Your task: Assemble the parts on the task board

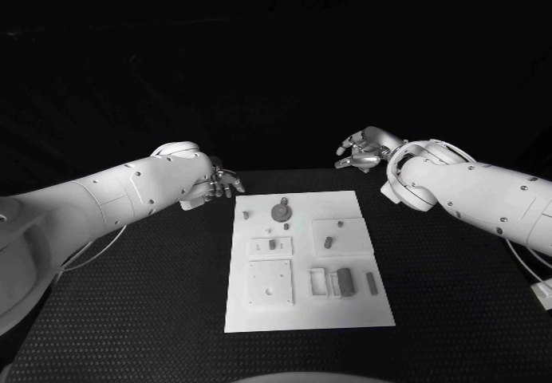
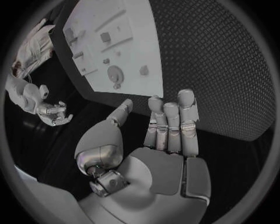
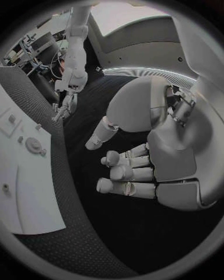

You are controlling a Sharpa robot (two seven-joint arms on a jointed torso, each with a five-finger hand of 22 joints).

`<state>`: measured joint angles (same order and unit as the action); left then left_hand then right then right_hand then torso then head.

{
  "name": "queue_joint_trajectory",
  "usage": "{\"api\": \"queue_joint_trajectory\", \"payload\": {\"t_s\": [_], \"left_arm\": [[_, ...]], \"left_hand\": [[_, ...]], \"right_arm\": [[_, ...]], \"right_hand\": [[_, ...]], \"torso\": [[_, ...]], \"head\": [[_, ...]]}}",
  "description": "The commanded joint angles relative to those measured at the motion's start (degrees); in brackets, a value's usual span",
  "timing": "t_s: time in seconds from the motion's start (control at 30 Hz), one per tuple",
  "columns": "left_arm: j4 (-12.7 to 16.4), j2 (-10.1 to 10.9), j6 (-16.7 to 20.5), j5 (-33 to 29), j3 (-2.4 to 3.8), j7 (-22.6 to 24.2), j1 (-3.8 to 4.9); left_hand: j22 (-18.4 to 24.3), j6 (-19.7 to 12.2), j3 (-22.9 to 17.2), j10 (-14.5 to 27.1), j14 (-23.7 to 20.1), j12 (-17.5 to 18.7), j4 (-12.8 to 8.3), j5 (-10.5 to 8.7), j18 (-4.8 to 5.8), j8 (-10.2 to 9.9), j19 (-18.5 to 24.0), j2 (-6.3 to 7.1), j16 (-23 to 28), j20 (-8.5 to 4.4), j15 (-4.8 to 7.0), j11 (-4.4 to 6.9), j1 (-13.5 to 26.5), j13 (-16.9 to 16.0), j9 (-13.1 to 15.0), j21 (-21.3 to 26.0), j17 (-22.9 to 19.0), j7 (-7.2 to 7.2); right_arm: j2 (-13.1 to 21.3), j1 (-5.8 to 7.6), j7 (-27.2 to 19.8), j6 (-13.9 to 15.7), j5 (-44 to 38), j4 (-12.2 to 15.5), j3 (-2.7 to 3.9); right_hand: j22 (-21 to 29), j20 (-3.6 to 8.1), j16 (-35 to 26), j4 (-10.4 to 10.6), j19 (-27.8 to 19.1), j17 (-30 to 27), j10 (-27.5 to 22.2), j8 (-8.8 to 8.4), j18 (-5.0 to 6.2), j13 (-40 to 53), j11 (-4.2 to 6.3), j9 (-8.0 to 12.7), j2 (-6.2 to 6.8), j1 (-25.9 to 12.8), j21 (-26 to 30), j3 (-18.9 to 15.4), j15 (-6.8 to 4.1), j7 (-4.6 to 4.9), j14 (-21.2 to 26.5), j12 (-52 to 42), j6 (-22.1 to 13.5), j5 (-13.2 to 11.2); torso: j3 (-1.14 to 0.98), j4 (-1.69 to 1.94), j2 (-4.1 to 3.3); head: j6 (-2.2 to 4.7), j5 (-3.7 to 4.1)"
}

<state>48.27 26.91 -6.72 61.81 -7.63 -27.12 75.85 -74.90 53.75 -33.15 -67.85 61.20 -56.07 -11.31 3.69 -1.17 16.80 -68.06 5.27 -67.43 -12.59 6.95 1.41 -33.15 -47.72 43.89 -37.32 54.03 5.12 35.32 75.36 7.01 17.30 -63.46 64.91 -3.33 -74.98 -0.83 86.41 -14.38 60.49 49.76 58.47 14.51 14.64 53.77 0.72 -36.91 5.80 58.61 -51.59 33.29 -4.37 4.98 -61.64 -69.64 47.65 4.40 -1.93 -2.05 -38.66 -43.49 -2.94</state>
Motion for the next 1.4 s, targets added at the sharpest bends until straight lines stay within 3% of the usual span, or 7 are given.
{"api": "queue_joint_trajectory", "payload": {"t_s": [0.03,0.13,0.23,0.43,0.97,1.17,1.4], "left_arm": [[-0.97,-0.81,-2.7,0.64,-0.03,1.22,-0.55],[-1.68,-1.43,-2.6,0.13,-0.08,1.67,-1.24],[-2.56,-2.22,-2.92,-0.16,-0.16,1.75,-1.94],[-3.71,-2.88,-2.7,-0.17,-0.19,1.8,-3.15],[-4.99,-4.29,-2.75,-1.53,-0.2,2.68,-4.08],[-5.55,-4.35,-2.19,-1.53,-0.18,2.96,-4.17],[-6.44,-5.03,-2.12,-1.55,-0.15,3.35,-5.02]], "left_hand": [[-0.21,0.3,0.07,0.38,-0.44,-0.29,0.57,-0.29,-2.91,-0.17,0.27,-0.16,-0.38,0.03,0.13,-0.1,0.66,0.1,0.09,0.37,-0.1,0.04],[-0.23,0.33,0.1,0.41,-0.47,-0.3,0.66,-0.32,-2.91,-0.17,0.29,-0.17,-0.4,0.04,0.13,-0.09,0.75,0.11,0.11,0.38,-0.11,0.04],[-0.35,1.8,1.01,0.45,-0.59,-0.47,2.42,-0.92,-2.96,0.57,0.36,0.85,-0.69,-0.02,0.27,0.28,3.18,0.12,0.59,0.45,-0.09,-0.38],[-0.83,1.67,3.22,0.69,-0.96,-0.85,1.15,-0.84,-3.07,0.32,0.62,-0.71,-1.21,-0.2,0.48,0.37,4.07,0.09,0.96,0.39,-0.13,-0.46],[-1.07,2.92,3.73,0.34,-0.73,-1.28,-0.48,-0.45,-3.07,0.52,0.31,-3.5,-1.79,-0.43,0.78,0.79,3.21,0.33,1.39,0.18,-0.47,-0.91],[-1.09,3.68,3.66,0.16,-0.68,-1.28,-1.63,0.52,-2.93,0.63,0.26,-4.77,-1.94,-0.48,0.87,1.01,2.29,0.65,1.58,0.15,-0.78,-1.13],[-1.09,3.79,3.79,0.03,-0.61,-1.33,-2.44,1.22,-2.85,0.49,0.15,-5.41,-2.07,-0.53,0.9,1.02,1.9,0.81,1.61,0.1,-0.97,-1.14]], "right_arm": [[-0.14,-0.02,-0.6,-0.77,-0.03,0.03,0.03],[-0.13,-0.02,-0.58,-0.74,-0.04,0.11,0.03],[-0.14,-0.02,-0.59,-0.6,-0.04,0.15,0.03],[-0.05,-0.01,-0.59,-0.57,-0.04,0.38,0.03],[-0.24,-0.01,-0.55,-0.86,-0.07,0.52,0.03],[-0.26,-0.01,-0.51,-0.87,-0.1,0.59,0.03],[-0.35,0.0,-0.49,-0.73,-0.18,0.69,0.03]], "right_hand": [[-0.93,-0.22,-0.24,-0.25,-0.28,-0.09,-5.11,-0.39,0.36,-0.09,-2.59,-0.02,-0.41,-0.15,0.22,-0.04,0.23,3.21,0.18,-0.16,4.42,0.18],[-0.93,-0.22,-0.24,-0.26,-0.28,-0.09,-5.11,-0.39,0.36,-0.09,-2.59,-0.02,-0.42,-0.14,0.22,-0.03,0.23,3.21,0.18,-0.16,4.42,0.18],[-0.93,-0.22,-0.24,-0.26,-0.28,-0.09,-5.12,-0.39,0.36,-0.09,-2.59,-0.02,-0.42,-0.13,0.22,-0.03,0.23,3.21,0.18,-0.16,4.42,0.18],[-0.93,-0.22,-0.24,-0.25,-0.28,-0.09,-5.12,-0.4,0.36,-0.1,-2.6,-0.03,-0.4,-0.16,0.22,-0.03,0.24,3.22,0.18,-0.17,4.42,0.17],[-0.93,-0.22,-0.23,-0.23,-0.26,-0.09,-5.12,-0.4,0.36,-0.11,-2.61,-0.04,-0.43,-0.16,0.22,-0.01,0.25,3.22,0.18,-0.19,4.44,0.17],[-0.93,-0.22,-0.23,-0.24,-0.25,-0.09,-5.12,-0.4,0.36,-0.11,-2.61,-0.05,-0.46,-0.13,0.22,0.01,0.25,3.22,0.17,-0.2,4.45,0.18],[-0.94,-0.2,-0.21,-0.35,-0.25,-0.08,-5.12,-0.4,0.36,-0.12,-2.6,-0.07,-0.44,0.01,0.22,0.07,0.25,3.22,0.16,-0.22,4.47,0.18]], "torso": [[-0.04,-0.05,0.07],[-0.06,-0.08,0.03],[-0.07,-0.08,0.0],[-0.08,-0.07,-0.01],[0.03,0.05,0.09],[-0.07,-0.03,0.09],[-0.09,0.13,0.16]], "head": [[-0.11,0.09],[-0.14,0.19],[-0.2,0.14],[-0.13,0.34],[-0.26,0.57],[-0.36,0.53],[-0.46,0.57]]}}
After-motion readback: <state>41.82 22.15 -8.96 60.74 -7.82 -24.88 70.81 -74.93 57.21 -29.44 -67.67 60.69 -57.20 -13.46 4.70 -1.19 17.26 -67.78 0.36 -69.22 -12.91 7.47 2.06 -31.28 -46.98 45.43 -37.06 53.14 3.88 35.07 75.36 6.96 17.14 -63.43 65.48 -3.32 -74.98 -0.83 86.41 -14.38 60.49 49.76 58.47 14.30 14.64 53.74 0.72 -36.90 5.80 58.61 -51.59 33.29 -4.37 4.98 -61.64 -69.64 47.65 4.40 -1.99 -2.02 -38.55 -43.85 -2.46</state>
